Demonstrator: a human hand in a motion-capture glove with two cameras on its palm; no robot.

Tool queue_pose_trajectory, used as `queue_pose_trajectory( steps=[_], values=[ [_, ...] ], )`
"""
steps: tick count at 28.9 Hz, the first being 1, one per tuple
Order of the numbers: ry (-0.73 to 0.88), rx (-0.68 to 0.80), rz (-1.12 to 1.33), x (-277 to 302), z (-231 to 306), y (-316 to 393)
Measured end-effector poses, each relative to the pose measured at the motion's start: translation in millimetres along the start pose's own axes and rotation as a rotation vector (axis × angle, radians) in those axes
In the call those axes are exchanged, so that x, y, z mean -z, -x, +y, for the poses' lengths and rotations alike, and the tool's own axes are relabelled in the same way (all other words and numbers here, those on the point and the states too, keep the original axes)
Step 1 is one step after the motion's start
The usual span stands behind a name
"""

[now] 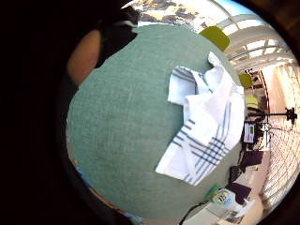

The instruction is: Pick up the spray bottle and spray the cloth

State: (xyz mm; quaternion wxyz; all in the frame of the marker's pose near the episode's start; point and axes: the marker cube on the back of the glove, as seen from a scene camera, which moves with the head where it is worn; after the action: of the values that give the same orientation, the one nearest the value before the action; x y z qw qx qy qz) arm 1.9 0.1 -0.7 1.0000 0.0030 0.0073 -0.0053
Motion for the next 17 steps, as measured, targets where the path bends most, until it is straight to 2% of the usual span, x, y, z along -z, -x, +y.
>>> queue_pose_trajectory(
  steps=[17],
  values=[
    [-0.008,0.021,0.018,11.1,20.6,-8.3]
  ],
)
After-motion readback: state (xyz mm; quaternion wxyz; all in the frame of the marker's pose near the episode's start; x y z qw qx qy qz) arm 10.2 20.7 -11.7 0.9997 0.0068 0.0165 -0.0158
